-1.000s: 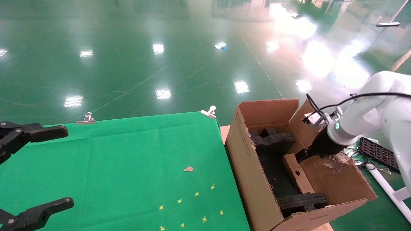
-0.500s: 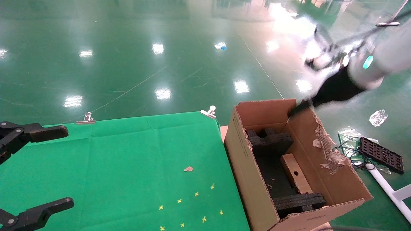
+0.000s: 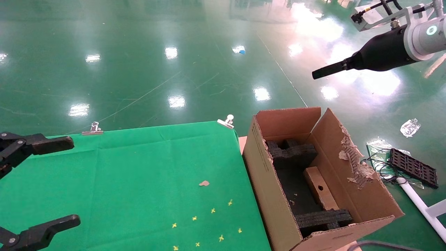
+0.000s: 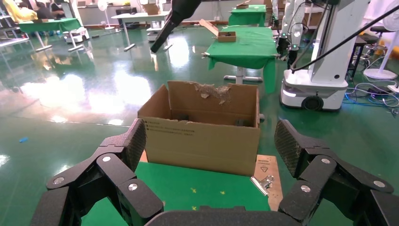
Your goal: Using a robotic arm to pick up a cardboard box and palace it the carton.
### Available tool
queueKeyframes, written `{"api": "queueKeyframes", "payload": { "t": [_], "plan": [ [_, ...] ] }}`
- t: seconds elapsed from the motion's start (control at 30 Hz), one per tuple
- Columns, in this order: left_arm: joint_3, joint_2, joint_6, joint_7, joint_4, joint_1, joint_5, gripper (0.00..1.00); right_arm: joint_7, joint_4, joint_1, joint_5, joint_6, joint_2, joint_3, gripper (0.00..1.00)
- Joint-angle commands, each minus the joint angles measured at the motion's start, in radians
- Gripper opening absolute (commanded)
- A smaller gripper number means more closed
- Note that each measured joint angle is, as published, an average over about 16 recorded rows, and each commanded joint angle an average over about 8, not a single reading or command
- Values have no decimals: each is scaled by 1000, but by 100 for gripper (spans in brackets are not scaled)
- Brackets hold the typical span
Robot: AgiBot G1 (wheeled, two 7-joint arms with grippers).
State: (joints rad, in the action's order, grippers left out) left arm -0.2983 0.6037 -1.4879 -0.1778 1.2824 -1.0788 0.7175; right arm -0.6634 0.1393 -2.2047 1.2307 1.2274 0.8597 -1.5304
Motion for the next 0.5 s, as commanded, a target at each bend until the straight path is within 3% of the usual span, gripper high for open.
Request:
{"api": "queueKeyframes", "payload": {
  "t": [0.03, 0.5],
  "plan": [
    [0, 0, 0, 0, 0, 0, 0, 100, 13, 14, 5, -21, -11, -16, 23, 100],
    [-1, 0, 0, 1, -1, 0, -1, 100, 121, 278, 268, -133, 54, -70, 310, 100]
  ]
}}
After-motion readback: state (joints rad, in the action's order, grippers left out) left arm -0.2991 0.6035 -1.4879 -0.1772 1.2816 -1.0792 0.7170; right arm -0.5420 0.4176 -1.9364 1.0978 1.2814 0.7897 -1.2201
